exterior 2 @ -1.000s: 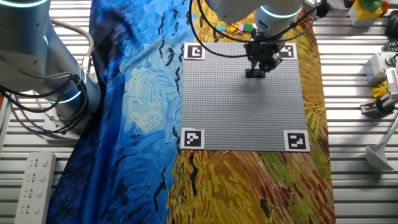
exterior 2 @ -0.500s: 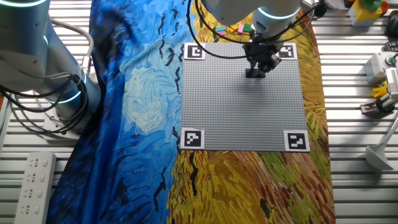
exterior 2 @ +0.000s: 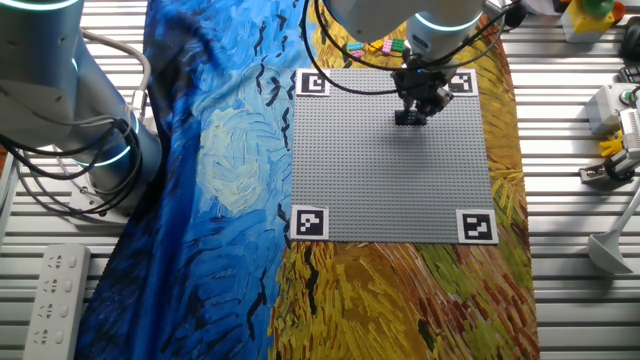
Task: Stack small Lego blocks one on top of the other
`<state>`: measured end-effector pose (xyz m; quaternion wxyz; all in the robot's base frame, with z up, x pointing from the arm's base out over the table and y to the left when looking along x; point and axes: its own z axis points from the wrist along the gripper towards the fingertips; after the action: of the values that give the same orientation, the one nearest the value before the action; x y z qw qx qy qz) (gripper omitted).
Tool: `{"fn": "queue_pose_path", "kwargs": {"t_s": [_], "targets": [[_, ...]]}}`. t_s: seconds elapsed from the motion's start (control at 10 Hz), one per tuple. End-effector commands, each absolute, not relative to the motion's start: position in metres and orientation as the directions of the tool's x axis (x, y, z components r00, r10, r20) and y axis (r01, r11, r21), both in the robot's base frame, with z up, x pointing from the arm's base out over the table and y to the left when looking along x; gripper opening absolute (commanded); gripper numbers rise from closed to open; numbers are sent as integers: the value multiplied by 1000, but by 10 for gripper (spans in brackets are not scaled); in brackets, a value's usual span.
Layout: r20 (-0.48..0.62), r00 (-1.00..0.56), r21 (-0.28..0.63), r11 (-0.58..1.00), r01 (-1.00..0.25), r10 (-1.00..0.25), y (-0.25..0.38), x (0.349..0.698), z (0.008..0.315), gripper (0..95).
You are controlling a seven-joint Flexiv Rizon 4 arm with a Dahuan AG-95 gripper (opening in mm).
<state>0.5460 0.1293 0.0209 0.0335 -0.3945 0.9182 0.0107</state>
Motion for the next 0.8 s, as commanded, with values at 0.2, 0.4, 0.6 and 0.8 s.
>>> {"fn": "queue_pose_path", "kwargs": {"t_s": [0.2,0.4,0.6,0.8], "targets": [[-71,-690,-8,692,-722,-720,130,545,26,190],[-79,-695,-17,698,-716,-714,128,544,29,190],[-79,-699,-24,703,-711,-710,127,544,28,190],[-81,-698,-27,701,-712,-712,126,546,25,190]]}}
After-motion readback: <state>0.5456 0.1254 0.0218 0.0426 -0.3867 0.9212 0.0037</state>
